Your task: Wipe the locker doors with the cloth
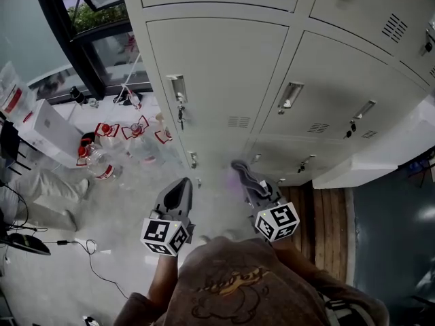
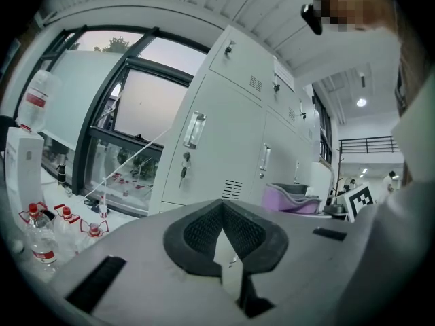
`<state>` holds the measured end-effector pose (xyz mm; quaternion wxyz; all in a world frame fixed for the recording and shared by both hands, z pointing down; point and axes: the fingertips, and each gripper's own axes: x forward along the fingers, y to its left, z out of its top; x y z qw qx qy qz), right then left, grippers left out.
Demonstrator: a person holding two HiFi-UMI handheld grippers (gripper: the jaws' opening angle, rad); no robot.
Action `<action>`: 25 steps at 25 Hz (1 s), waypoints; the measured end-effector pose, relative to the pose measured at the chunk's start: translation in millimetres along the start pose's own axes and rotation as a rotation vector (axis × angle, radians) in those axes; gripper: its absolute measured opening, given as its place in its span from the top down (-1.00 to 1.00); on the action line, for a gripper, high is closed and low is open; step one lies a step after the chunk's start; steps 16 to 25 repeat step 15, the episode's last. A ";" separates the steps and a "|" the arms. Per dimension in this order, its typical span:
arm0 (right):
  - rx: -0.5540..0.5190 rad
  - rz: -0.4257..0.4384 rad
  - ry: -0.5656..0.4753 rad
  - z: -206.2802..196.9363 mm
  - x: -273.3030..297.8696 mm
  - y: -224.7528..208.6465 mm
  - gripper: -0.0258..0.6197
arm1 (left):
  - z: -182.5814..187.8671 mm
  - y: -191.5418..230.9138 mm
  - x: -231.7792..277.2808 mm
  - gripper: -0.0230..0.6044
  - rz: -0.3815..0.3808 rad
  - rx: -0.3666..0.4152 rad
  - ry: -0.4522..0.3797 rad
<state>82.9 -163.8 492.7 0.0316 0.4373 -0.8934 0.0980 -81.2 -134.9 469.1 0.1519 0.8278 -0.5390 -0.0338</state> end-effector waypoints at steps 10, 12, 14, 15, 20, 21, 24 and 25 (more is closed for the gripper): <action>0.008 0.002 -0.002 -0.8 0.1 -2.4 0.76 | -1.0 -0.5 -0.7 0.93 0.013 -0.003 0.000; 0.010 0.004 -0.001 -1.3 0.0 -2.8 0.76 | -1.1 -1.5 0.4 0.93 0.013 -0.005 -0.001; 0.008 0.006 0.000 -1.7 -0.1 -3.2 0.76 | -1.3 -2.5 1.5 0.93 0.012 -0.005 -0.001; 0.007 0.006 0.000 -1.8 -0.1 -3.4 0.76 | -1.5 -2.9 2.1 0.93 0.012 -0.005 -0.001; 0.007 0.006 0.000 -1.8 -0.1 -3.4 0.76 | -1.5 -2.9 2.1 0.93 0.012 -0.005 -0.001; 0.007 0.006 0.000 -1.8 -0.1 -3.4 0.76 | -1.5 -2.9 2.1 0.93 0.012 -0.005 -0.001; 0.007 0.006 0.000 -1.8 -0.1 -3.4 0.76 | -1.5 -2.9 2.1 0.93 0.012 -0.005 -0.001; 0.007 0.006 0.000 -1.8 -0.1 -3.4 0.76 | -1.5 -2.9 2.1 0.93 0.012 -0.005 -0.001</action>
